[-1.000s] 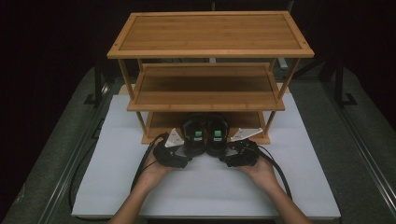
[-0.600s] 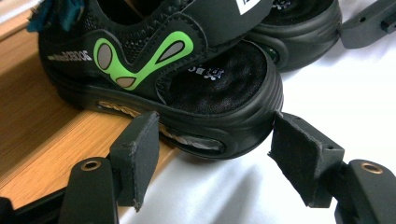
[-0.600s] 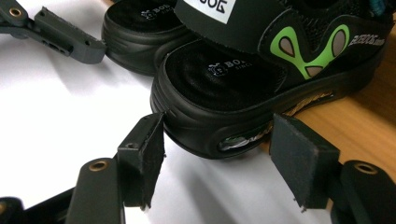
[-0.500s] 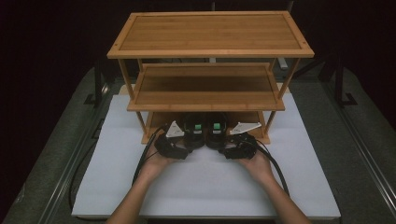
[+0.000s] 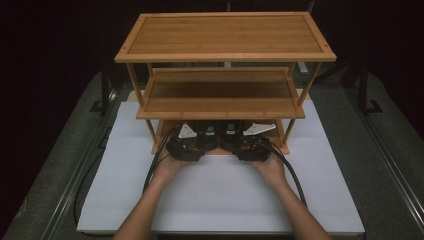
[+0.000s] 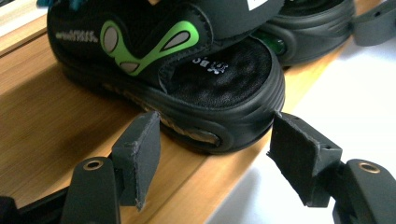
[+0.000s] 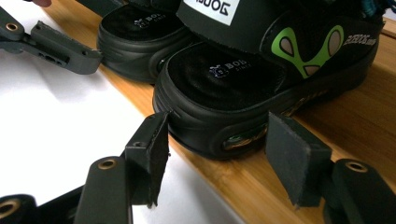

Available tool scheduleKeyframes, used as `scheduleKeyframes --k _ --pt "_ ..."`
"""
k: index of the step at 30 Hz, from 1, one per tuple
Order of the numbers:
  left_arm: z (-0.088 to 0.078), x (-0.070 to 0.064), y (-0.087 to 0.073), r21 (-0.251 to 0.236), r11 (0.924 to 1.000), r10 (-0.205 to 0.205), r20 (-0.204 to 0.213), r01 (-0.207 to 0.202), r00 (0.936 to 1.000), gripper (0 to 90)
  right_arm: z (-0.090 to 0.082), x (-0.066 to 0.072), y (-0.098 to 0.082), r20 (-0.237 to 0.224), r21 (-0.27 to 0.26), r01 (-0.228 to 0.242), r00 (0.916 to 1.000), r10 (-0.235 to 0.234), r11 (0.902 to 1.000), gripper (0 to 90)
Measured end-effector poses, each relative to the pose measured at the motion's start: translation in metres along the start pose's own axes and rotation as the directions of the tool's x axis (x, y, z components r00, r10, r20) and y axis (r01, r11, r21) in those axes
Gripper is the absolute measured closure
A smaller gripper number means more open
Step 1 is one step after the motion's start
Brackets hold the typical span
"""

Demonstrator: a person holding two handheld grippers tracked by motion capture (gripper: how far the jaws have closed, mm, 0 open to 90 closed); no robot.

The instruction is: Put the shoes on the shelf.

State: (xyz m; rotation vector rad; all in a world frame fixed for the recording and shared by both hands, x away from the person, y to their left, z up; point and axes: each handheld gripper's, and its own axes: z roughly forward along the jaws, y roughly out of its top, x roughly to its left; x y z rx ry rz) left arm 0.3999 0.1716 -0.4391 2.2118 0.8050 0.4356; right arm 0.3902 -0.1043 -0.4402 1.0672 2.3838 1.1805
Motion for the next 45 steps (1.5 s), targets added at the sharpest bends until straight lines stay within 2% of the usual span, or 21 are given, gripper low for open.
scheduleKeyframes --k 2,5,6,7,9,16,17,23,24,25,26,27,29,32,34,39,40,42,45 --pt "0.002 0.005 -0.002 -0.004 0.9998 -0.021 0.000 0.021 0.9998 34.2 0.003 -0.003 0.001 0.017 0.004 -0.005 0.9998 0.005 1.0000 39.6" --pt "0.001 0.008 -0.004 -0.008 0.9993 -0.037 0.007 0.037 0.9993 34.2 0.004 -0.005 0.000 0.023 0.015 -0.043 0.9988 0.043 0.9990 40.0" --pt "0.001 0.008 -0.004 -0.007 0.9993 -0.037 0.008 0.037 0.9993 34.2 0.007 -0.008 -0.001 0.027 -0.003 -0.006 0.9996 0.006 1.0000 40.1" --pt "0.001 0.008 -0.004 -0.007 0.9993 -0.036 0.007 0.036 0.9993 34.2 0.007 -0.008 -0.001 0.035 0.012 -0.014 0.9993 0.014 0.9998 39.9" --pt "0.002 0.007 -0.003 -0.009 0.9993 -0.036 0.006 0.037 0.9993 34.2 0.008 -0.012 -0.003 0.024 0.001 -0.018 0.9996 0.018 0.9998 39.5" --pt "0.000 0.006 -0.001 -0.021 0.9993 -0.031 -0.001 0.031 0.9995 35.7 0.006 -0.008 -0.002 0.036 0.006 -0.021 0.9992 0.021 0.9998 41.4" --pt "-0.001 0.005 -0.001 -0.027 0.9982 -0.054 0.008 0.054 0.9985 35.7 0.006 -0.008 -0.002 0.037 0.005 -0.020 0.9991 0.020 0.9998 41.4" --pt "-0.006 0.001 0.000 -0.026 0.9988 -0.041 0.013 0.041 0.9991 33.8 0.000 -0.008 -0.002 0.017 0.000 -0.022 0.9996 0.022 0.9998 38.6" --pt "-0.008 -0.001 0.001 -0.035 0.9978 -0.055 0.021 0.056 0.9983 33.5 -0.002 -0.007 -0.001 0.014 0.002 -0.024 0.9996 0.024 0.9997 37.9" --pt "-0.010 -0.002 0.001 -0.022 0.9984 -0.051 0.024 0.052 0.9984 32.4 -0.003 -0.006 -0.001 0.018 0.005 -0.023 0.9996 0.023 0.9997 36.1" --pt "-0.011 -0.003 0.002 -0.017 0.9984 -0.053 0.029 0.054 0.9982 30.9 -0.005 -0.005 -0.001 -0.005 0.004 -0.036 0.9993 0.036 0.9993 34.0" --pt "-0.013 -0.004 0.002 -0.011 0.9991 -0.040 0.028 0.040 0.9988 29.3 -0.007 -0.004 -0.001 -0.008 0.003 -0.041 0.9991 0.041 0.9992 32.6" --pt "-0.017 -0.006 0.004 -0.010 0.9996 -0.026 0.023 0.026 0.9994 27.7 -0.012 -0.003 -0.001 -0.010 0.010 -0.036 0.9993 0.036 0.9993 30.1" --pt "-0.025 -0.008 0.005 -0.014 0.9994 -0.031 0.025 0.031 0.9992 24.3 -0.021 -0.002 0.000 -0.026 0.015 -0.028 0.9992 0.029 0.9995 25.6" --pt "-0.031 -0.010 0.005 0.001 0.9995 -0.033 0.034 0.033 0.9989 21.8 -0.026 0.000 -0.001 -0.032 0.019 -0.014 0.9994 0.015 0.9997 21.3" --pt "-0.050 -0.015 -0.003 -0.008 0.9998 -0.020 0.038 0.020 0.9991 17.4 -0.043 0.003 -0.011 -0.035 0.027 0.002 0.9994 -0.001 0.9996 15.8" --pt "-0.053 -0.016 -0.005 -0.013 0.9995 -0.028 0.044 0.029 0.9986 16.8 -0.047 0.002 -0.015 -0.038 0.030 0.005 0.9993 -0.004 0.9995 15.0" --pt "-0.061 -0.016 -0.011 -0.009 0.9996 -0.028 0.042 0.028 0.9987 16.0 -0.054 0.000 -0.023 -0.047 0.025 -0.005 0.9989 0.006 0.9997 13.6" --pt "-0.074 -0.016 -0.021 -0.011 0.9995 -0.028 0.047 0.028 0.9985 15.9 -0.066 -0.003 -0.033 -0.028 0.025 -0.009 0.9995 0.010 0.9996 13.3"
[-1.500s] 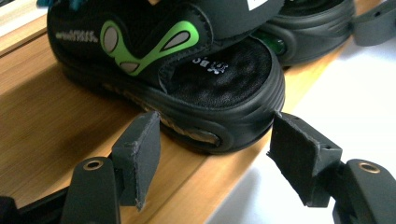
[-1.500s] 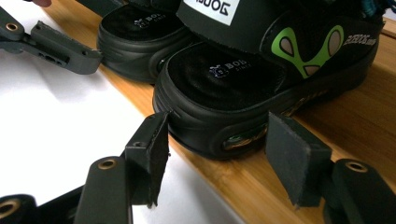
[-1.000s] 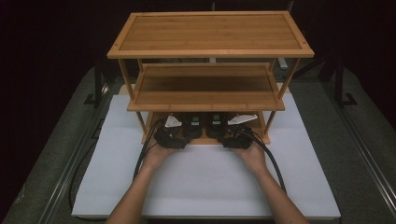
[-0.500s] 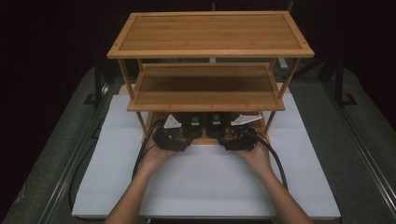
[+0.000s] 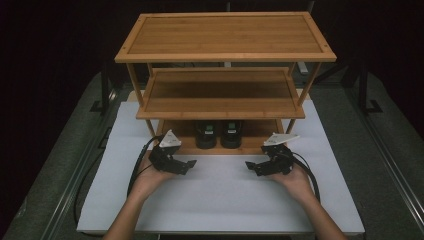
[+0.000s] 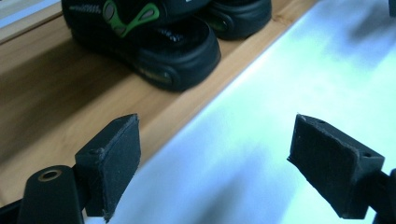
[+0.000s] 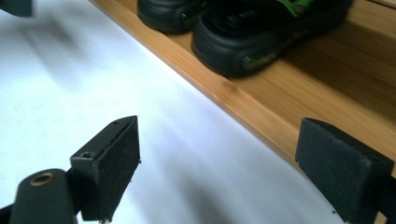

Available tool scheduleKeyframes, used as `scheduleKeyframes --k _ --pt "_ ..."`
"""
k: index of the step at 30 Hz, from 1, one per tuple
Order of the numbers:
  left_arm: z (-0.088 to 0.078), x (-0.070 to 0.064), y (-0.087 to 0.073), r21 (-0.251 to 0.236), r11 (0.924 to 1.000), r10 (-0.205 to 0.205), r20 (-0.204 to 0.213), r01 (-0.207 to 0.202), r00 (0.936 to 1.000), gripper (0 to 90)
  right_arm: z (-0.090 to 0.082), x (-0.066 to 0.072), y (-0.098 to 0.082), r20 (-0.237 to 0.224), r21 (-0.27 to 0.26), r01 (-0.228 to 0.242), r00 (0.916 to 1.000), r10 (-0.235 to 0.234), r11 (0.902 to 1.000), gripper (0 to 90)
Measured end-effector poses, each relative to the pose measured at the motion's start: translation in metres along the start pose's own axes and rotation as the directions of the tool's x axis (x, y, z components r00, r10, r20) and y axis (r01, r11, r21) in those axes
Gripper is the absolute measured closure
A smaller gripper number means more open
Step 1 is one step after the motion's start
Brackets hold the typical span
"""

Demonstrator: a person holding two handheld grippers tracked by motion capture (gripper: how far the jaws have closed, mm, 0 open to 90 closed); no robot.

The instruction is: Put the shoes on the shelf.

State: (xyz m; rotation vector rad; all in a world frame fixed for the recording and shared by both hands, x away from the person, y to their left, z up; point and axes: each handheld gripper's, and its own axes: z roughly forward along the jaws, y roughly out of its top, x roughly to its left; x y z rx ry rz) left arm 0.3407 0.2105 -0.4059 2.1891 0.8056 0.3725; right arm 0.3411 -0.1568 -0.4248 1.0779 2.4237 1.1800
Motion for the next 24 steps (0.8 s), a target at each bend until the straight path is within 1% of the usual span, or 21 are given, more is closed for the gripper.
scheduleKeyframes --k 2,4,5,7,8,10,17,20,24 --pt "-0.008 -0.001 -0.007 0.001 1.0000 0.002 -0.005 -0.002 1.0000 15.9 -0.008 -0.003 -0.007 -0.001 0.004 -0.015 0.9999 0.015 0.9999 13.0" --pt "-0.016 0.000 -0.014 0.001 1.0000 0.002 -0.011 -0.002 0.9999 15.9 -0.014 -0.004 -0.012 0.029 0.017 -0.022 0.9994 0.021 0.9996 12.1" --pt "-0.019 0.001 -0.017 0.005 1.0000 0.000 -0.011 0.000 0.9999 15.9 -0.018 -0.006 -0.016 0.028 0.012 -0.015 0.9995 0.015 0.9998 11.6" --pt "-0.025 0.002 -0.025 0.011 0.9999 -0.007 -0.016 0.007 0.9999 14.7 -0.025 -0.008 -0.025 0.027 0.013 -0.025 0.9993 0.025 0.9996 10.9" --pt "-0.029 0.003 -0.029 0.015 0.9999 -0.003 -0.017 0.003 0.9999 14.7 -0.027 -0.009 -0.027 0.027 0.017 -0.029 0.9992 0.028 0.9994 9.8" --pt "-0.035 0.003 -0.037 0.015 0.9997 -0.021 -0.024 0.022 0.9995 13.7 -0.034 -0.010 -0.035 0.035 0.012 -0.033 0.9989 0.032 0.9994 9.6" --pt "-0.059 0.005 -0.066 0.015 0.9978 -0.063 -0.054 0.064 0.9966 11.8 -0.057 -0.016 -0.060 0.073 0.000 -0.064 0.9953 0.063 0.9980 9.1" --pt "-0.067 0.003 -0.077 0.023 0.9973 -0.068 -0.057 0.069 0.9960 10.7 -0.066 -0.020 -0.073 0.087 -0.008 -0.069 0.9937 0.070 0.9976 8.5" --pt "-0.071 -0.001 -0.090 0.033 0.9967 -0.072 -0.060 0.074 0.9956 9.2 -0.075 -0.023 -0.088 0.115 -0.010 -0.086 0.9895 0.087 0.9962 8.2"
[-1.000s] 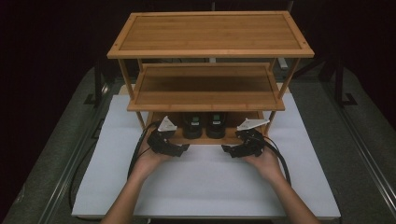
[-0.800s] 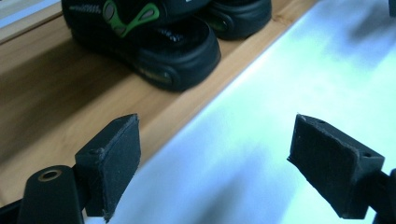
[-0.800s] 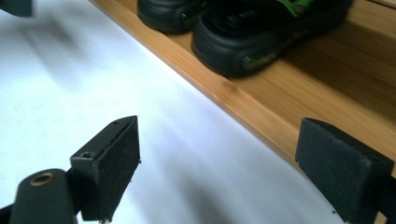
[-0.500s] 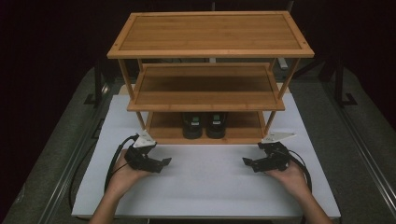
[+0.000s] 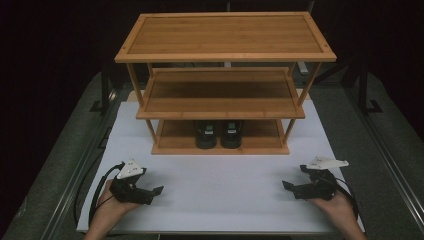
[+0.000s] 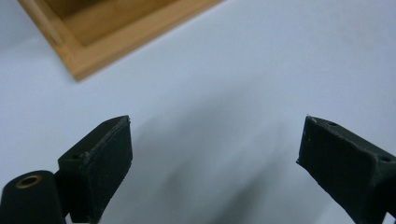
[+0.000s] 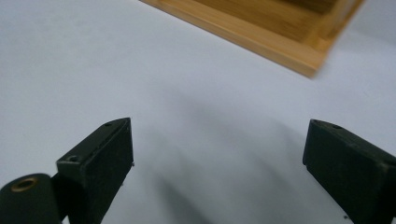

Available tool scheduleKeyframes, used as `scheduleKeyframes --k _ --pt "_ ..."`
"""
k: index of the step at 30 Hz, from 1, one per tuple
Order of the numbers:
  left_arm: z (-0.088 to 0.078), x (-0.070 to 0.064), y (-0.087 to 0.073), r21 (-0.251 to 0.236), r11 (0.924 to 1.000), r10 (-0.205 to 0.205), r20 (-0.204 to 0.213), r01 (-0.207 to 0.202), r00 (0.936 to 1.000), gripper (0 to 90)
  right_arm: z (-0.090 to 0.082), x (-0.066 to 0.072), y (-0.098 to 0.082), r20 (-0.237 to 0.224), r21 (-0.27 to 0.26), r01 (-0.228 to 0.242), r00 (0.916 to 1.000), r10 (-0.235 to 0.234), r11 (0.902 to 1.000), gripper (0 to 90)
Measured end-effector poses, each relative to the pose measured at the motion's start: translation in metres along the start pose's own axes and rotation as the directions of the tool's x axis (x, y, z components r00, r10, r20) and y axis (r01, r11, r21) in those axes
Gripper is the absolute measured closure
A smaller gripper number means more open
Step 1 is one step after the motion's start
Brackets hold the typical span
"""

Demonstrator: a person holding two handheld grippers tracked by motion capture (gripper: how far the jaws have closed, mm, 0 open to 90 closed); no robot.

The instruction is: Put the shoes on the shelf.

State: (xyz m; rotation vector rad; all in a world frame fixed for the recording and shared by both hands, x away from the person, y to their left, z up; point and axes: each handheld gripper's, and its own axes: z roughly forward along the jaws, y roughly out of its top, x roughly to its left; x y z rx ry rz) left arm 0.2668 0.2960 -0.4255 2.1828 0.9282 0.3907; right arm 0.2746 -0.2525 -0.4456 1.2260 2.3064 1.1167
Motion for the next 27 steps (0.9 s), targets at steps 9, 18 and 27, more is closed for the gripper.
scheduleKeyframes --k 9,18,27 --pt "-0.001 -0.002 -0.022 0.018 0.9997 -0.017 -0.006 0.017 0.9998 7.3 -0.014 -0.008 -0.022 0.040 0.013 -0.032 0.9987 0.032 0.9994 7.4" --pt "0.005 -0.003 -0.029 0.042 0.9991 -0.011 0.008 0.010 0.9999 2.3 -0.013 -0.007 -0.025 0.071 0.050 -0.018 0.9974 0.014 0.9986 7.4" --pt "0.006 -0.005 -0.031 0.033 0.9994 0.013 -0.005 -0.013 0.9999 0.8 -0.011 -0.004 -0.025 0.092 0.063 0.002 0.9957 -0.008 0.9980 7.4"
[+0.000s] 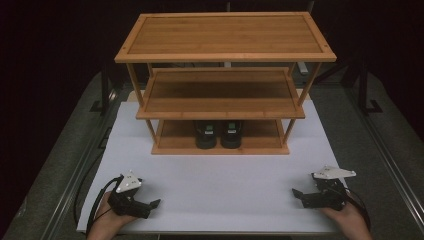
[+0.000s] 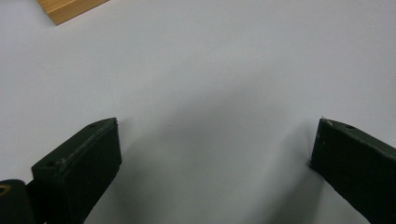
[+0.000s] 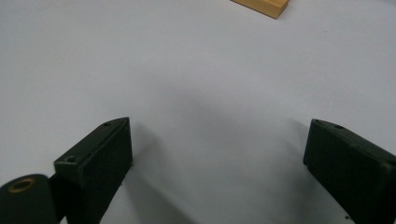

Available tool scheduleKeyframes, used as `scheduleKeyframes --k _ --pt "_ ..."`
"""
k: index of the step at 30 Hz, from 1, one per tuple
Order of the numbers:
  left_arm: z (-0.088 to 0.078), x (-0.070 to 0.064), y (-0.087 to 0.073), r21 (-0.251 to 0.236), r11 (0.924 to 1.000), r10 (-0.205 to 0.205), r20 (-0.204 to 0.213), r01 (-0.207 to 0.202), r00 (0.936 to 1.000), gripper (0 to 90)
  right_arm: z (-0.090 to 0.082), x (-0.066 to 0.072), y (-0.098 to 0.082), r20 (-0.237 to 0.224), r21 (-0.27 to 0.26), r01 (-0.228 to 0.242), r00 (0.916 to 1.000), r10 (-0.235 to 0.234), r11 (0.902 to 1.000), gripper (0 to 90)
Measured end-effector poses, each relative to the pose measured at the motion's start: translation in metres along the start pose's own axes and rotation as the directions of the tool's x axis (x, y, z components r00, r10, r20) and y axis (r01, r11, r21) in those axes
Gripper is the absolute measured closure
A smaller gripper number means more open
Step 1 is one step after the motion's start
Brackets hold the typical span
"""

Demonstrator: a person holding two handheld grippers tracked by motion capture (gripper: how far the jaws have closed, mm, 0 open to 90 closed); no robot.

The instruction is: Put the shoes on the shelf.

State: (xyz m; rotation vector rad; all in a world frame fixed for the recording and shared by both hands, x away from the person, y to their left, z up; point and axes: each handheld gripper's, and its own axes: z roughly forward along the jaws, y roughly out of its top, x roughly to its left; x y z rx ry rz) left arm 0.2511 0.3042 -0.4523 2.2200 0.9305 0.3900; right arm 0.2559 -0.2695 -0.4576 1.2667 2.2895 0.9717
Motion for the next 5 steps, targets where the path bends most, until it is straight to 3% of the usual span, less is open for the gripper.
scheduleKeyframes --k 5 --pt "0.0001 -0.0001 -0.0003 -0.003 1.0000 0.001 -0.001 -0.001 1.0000 0.9 0.0000 0.0002 -0.0002 0.001 0.000 0.001 1.0000 -0.001 1.0000 7.4"
